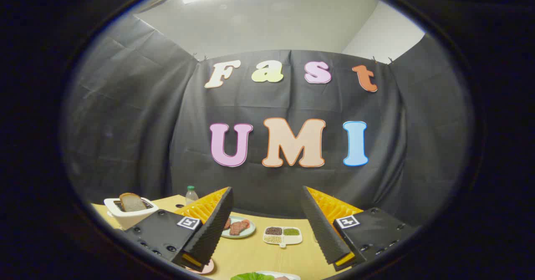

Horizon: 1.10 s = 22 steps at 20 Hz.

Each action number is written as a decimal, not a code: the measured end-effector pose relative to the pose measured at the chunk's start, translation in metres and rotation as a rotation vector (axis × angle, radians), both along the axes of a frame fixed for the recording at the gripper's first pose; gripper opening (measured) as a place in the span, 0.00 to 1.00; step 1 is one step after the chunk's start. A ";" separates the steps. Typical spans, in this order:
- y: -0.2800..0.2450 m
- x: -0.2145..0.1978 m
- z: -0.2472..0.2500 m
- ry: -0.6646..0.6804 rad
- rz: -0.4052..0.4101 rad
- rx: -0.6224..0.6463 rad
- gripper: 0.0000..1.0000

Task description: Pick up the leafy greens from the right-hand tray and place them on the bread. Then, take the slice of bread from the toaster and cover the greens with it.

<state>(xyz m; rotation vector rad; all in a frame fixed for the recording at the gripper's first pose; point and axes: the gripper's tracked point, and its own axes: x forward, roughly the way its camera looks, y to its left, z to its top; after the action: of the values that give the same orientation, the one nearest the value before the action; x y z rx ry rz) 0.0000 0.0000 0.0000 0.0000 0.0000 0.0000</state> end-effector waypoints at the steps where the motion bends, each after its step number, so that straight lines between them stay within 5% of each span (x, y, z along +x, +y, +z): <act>1: -0.002 0.000 0.001 0.001 0.000 0.000 1.00; 13: -0.020 0.001 -0.010 0.036 0.015 -0.015 1.00; 22: -0.020 0.002 -0.056 0.178 0.135 -0.012 1.00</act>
<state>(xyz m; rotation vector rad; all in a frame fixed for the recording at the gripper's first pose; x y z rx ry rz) 0.0024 -0.0195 -0.0563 -0.0118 0.1783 0.1351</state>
